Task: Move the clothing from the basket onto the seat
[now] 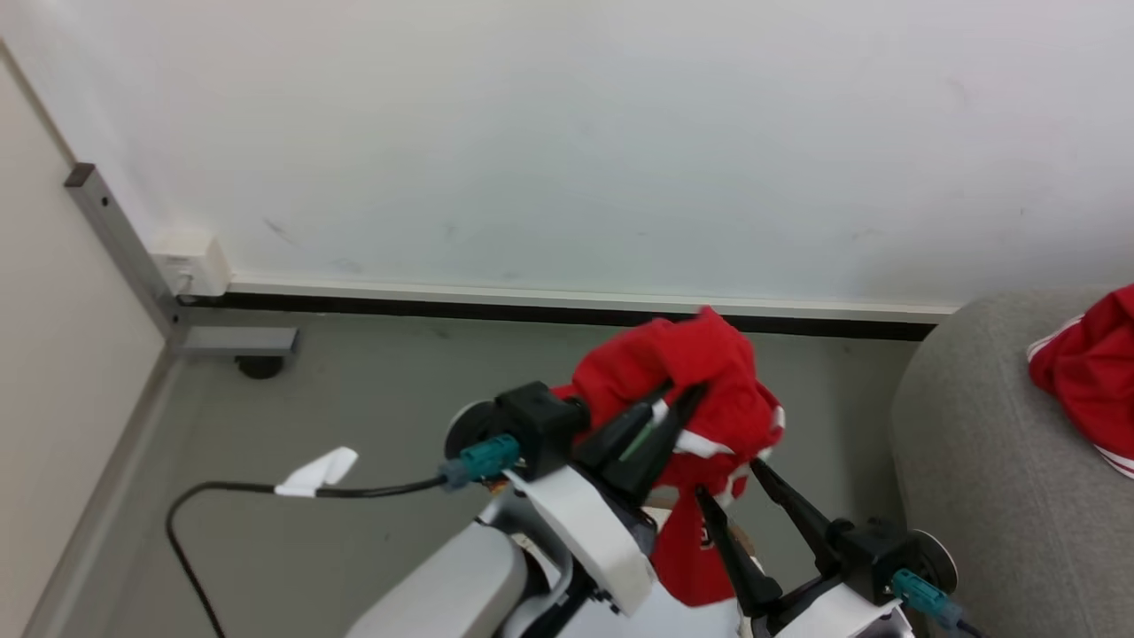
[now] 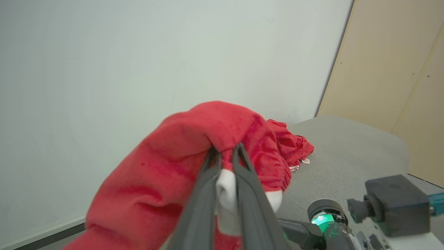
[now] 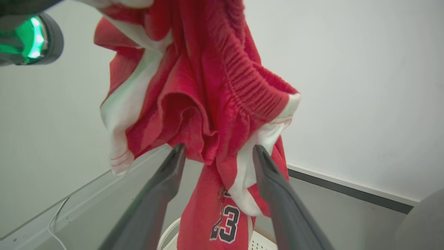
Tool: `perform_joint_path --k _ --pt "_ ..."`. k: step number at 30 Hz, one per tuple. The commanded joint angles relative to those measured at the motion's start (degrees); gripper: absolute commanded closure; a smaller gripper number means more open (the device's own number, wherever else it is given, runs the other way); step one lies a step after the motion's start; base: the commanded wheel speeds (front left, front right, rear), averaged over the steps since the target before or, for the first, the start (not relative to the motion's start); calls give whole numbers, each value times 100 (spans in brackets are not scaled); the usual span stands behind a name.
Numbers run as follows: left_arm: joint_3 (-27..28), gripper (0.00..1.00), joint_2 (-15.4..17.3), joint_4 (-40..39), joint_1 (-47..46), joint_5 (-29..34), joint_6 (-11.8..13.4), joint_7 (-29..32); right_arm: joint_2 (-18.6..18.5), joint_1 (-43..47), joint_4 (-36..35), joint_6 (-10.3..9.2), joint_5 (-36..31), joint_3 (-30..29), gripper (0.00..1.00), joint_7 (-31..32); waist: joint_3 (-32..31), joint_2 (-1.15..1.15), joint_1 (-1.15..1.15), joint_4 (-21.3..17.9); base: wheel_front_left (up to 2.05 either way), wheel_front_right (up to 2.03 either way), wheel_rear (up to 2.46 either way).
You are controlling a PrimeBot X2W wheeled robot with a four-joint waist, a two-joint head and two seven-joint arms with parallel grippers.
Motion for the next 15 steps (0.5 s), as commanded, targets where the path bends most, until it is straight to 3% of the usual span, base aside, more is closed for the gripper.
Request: perform_joint_path --k 1,7,15 --pt "-27 100 -22 -49 91 -3 -23 4 -2 -92 68 -13 80 9 0 2 -1 0 0 82 0 0 0" --pt "-345 100 -169 -196 202 -29 -88 99 54 -342 607 -13 190 116 0 2 -17 0 0 391 0 0 0" --pt "-636 100 -254 -156 334 -109 -155 149 104 -537 796 -13 203 -21 0 2 -28 0 0 746 0 0 0"
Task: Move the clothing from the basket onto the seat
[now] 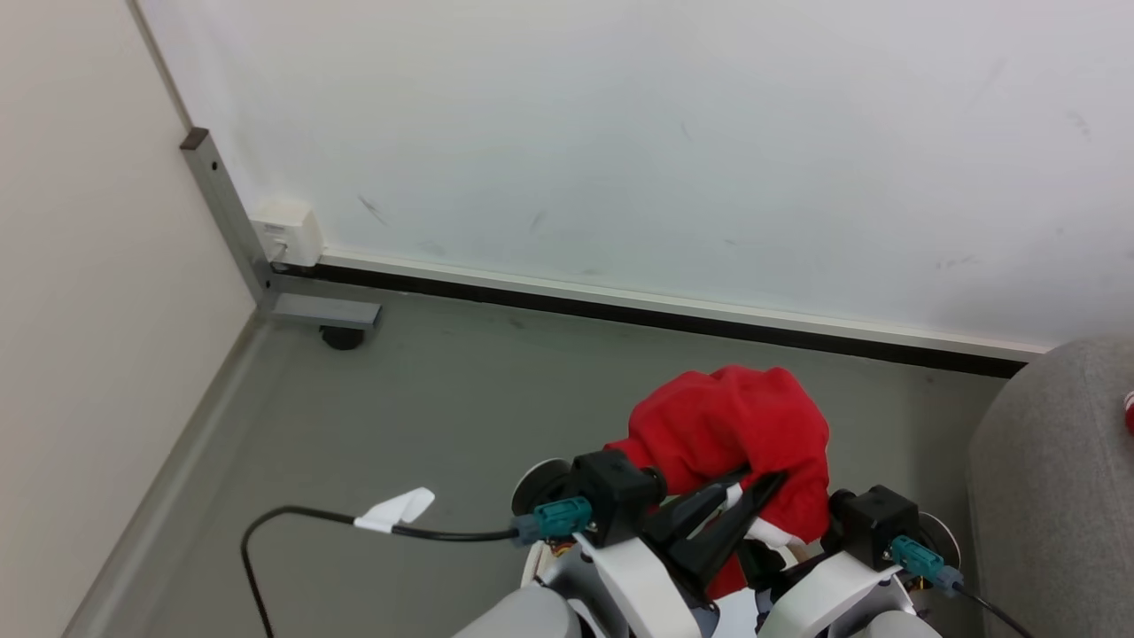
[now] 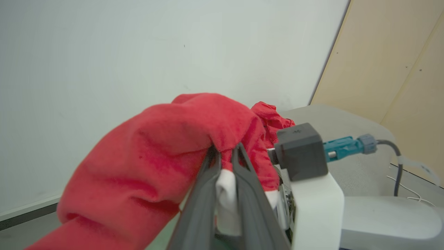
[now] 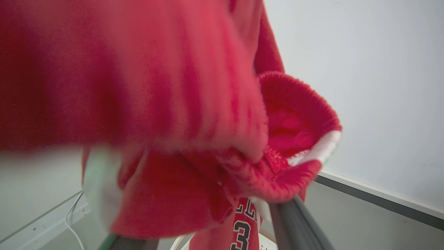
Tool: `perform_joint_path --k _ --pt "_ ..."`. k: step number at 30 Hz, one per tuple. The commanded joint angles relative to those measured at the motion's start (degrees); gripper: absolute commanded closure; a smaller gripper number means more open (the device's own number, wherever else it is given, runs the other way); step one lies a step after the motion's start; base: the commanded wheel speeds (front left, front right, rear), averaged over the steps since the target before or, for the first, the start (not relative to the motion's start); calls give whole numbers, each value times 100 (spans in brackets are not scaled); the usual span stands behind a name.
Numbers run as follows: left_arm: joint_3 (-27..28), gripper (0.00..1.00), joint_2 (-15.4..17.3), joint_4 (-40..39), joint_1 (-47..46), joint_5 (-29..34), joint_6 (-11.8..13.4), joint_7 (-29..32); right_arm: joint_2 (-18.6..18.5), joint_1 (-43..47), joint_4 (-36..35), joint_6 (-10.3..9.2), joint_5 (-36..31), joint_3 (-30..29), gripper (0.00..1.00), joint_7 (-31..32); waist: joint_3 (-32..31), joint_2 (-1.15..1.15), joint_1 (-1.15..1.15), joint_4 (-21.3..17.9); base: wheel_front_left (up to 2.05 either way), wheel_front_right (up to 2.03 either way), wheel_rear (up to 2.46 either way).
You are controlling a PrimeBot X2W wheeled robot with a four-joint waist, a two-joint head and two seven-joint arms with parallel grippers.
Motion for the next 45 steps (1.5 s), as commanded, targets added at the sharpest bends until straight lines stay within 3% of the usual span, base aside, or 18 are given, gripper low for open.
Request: perform_joint_path --k 1,2,3,4,5,21,22,23,24,25,33,45 --pt "-4 100 -13 10 60 -63 -27 -13 -8 -55 22 -13 -36 -20 0 2 -2 0 0 68 0 0 0" --pt "-11 100 -18 20 66 -63 -25 -24 -8 -58 19 -13 -39 -27 7 2 -3 0 0 95 0 0 0" --pt "-10 100 -18 29 69 -59 -16 -35 -10 -62 12 -13 -41 -29 65 2 -4 0 0 117 0 0 0" --pt "-2 100 -16 39 63 -61 -4 -50 -16 -67 -1 -13 -39 -25 96 2 -4 0 0 135 0 0 0" --pt "9 100 -8 48 53 -65 8 -63 -26 -69 -14 -13 -28 -20 100 2 -4 0 0 148 0 0 0" --pt "281 100 153 200 -99 -153 200 -213 -101 74 -216 -13 151 48 100 2 21 0 0 -76 0 0 0" --pt "280 85 155 216 -88 -156 197 -221 -104 75 -224 -13 162 18 100 2 22 0 0 -93 0 0 0" --pt "276 60 158 234 -74 -159 204 -225 -103 79 -229 -13 182 -8 100 2 22 0 0 -110 0 0 0" --pt "274 26 160 247 -63 -159 222 -232 -106 84 -236 -13 205 -37 100 2 23 0 0 -128 0 0 0" --pt "278 0 160 259 -54 -161 239 -243 -115 90 -239 -13 216 -54 100 2 24 0 0 -151 0 0 0" --pt "296 0 265 282 79 -171 310 -324 -223 96 -349 -13 186 -329 100 1 59 0 0 -493 0 0 0" --pt "281 0 377 338 169 -111 338 -520 -583 189 -677 -13 -7 -1018 100 0 135 0 0 -1388 0 0 0"
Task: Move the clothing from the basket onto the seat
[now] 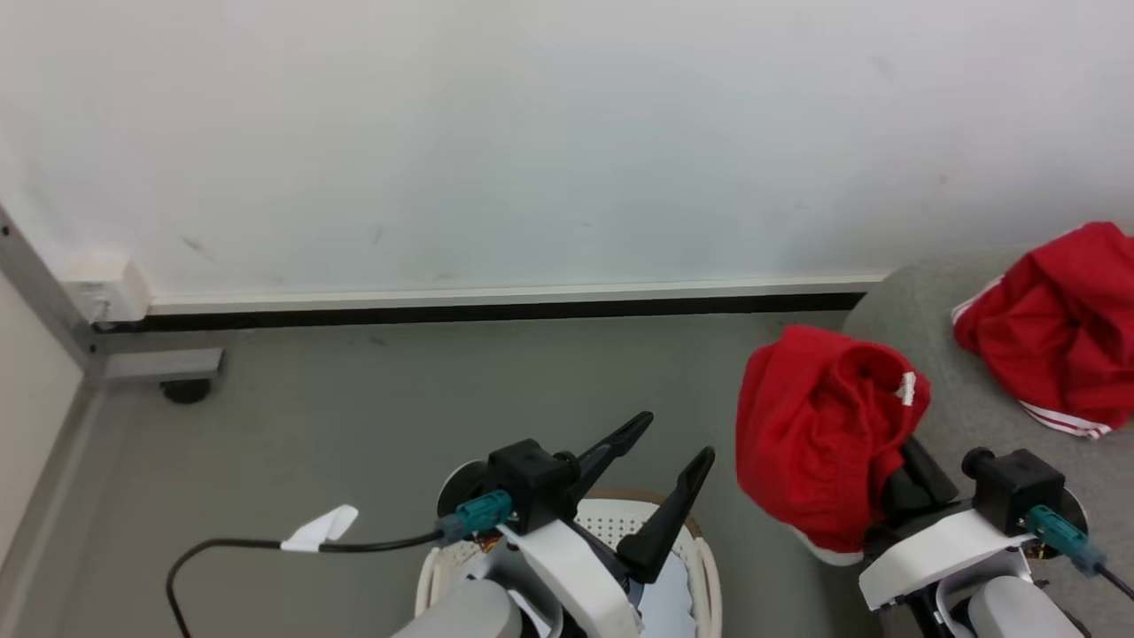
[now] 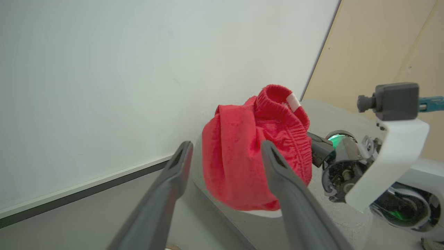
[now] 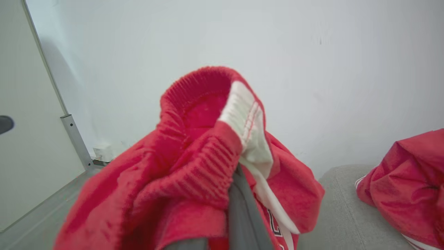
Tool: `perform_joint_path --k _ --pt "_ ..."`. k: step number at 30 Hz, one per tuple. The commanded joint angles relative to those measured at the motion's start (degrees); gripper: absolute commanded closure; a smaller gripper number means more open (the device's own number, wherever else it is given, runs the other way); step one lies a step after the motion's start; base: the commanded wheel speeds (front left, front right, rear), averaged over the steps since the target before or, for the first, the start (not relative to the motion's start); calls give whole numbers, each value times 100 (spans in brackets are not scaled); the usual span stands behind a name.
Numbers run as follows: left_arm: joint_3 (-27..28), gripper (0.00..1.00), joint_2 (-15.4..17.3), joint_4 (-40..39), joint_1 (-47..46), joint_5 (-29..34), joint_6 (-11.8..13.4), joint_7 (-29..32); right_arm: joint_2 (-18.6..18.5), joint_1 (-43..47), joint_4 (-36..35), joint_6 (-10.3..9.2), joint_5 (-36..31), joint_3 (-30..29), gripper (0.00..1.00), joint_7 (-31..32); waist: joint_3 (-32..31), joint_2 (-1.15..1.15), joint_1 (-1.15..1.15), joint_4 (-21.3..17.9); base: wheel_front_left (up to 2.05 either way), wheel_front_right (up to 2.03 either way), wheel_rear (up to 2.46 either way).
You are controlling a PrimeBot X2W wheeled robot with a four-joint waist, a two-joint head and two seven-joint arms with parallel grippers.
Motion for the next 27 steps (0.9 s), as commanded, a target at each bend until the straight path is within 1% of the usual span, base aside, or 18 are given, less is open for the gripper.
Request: perform_joint_path --k 1,8,16,21,27 --pt "6 0 26 8 59 17 9 -11 -44 77 -44 -13 -32 -35 100 -2 35 0 0 -223 0 0 0" --pt "0 0 95 42 24 134 11 -180 -167 135 -402 -13 -220 -450 100 -2 177 0 0 -942 0 0 0" --pt "48 0 123 243 -71 353 -19 -375 -204 271 -786 -13 -362 -846 100 -2 343 0 0 -1620 0 0 0" --pt "93 0 90 345 -93 457 -54 -430 -183 403 -964 -13 -435 -979 100 -2 417 0 0 -1908 0 0 0" --pt "142 0 19 417 -55 592 -74 -451 -140 499 -1075 -13 -458 -1053 100 -1 439 0 0 -2112 0 0 0"
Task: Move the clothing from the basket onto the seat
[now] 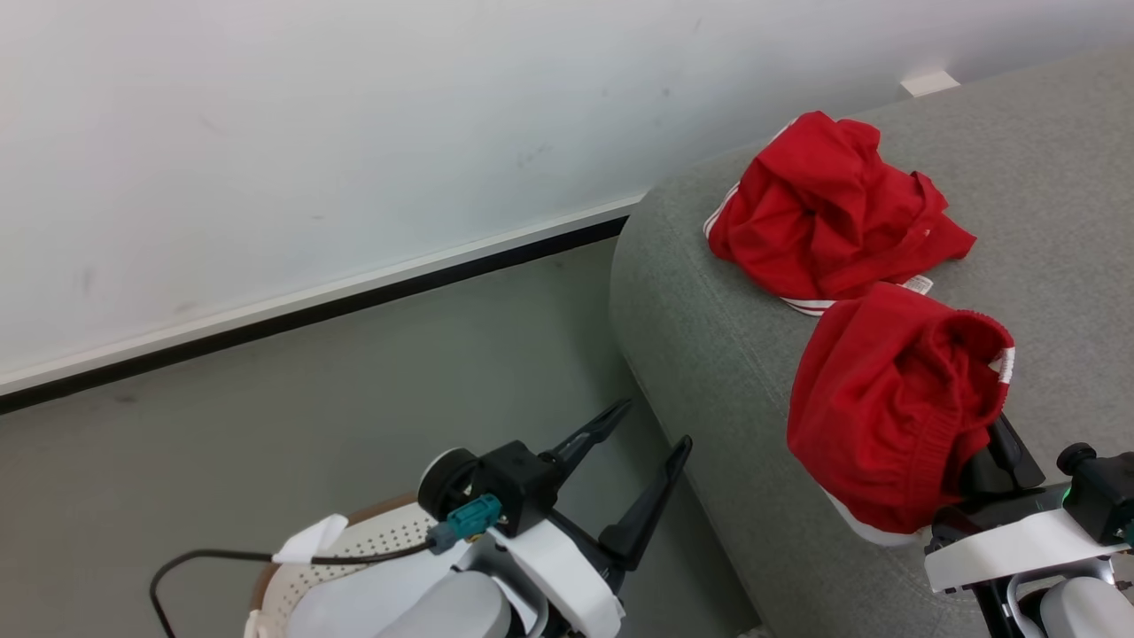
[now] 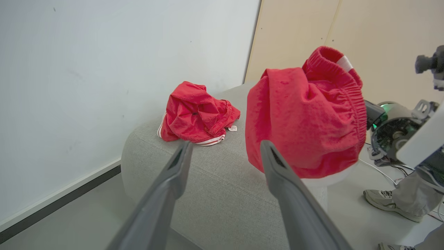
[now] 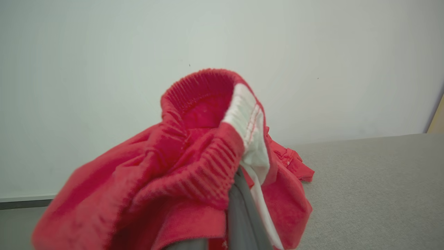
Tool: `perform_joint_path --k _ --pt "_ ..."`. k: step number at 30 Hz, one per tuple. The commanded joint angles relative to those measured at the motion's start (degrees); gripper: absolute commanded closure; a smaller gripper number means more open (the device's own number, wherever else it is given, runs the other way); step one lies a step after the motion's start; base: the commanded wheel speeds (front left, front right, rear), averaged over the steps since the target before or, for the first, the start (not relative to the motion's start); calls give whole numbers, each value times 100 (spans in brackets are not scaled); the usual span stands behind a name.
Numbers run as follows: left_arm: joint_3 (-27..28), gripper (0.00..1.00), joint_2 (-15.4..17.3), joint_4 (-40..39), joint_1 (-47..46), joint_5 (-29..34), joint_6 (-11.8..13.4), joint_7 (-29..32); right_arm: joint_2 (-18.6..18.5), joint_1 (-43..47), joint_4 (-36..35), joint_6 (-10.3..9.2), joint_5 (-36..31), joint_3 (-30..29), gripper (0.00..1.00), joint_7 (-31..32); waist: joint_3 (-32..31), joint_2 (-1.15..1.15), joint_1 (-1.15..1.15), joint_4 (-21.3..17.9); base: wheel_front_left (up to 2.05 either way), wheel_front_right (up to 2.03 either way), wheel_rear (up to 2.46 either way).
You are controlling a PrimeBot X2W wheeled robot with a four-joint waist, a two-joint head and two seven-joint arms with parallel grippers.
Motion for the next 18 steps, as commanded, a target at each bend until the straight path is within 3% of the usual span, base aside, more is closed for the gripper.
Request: perform_joint_path --k 1,12,18 --pt "15 0 -4 19 24 75 -10 -15 -18 53 -35 -13 -40 -26 100 -1 6 0 0 -30 0 0 0" --pt "119 0 -76 33 73 234 -111 -19 -69 -167 -63 -13 -56 -120 100 -1 131 0 0 -15 0 0 0" --pt "171 0 -16 14 6 301 -148 -16 -270 -596 -97 -13 -185 -305 100 -1 442 0 0 120 0 0 0"
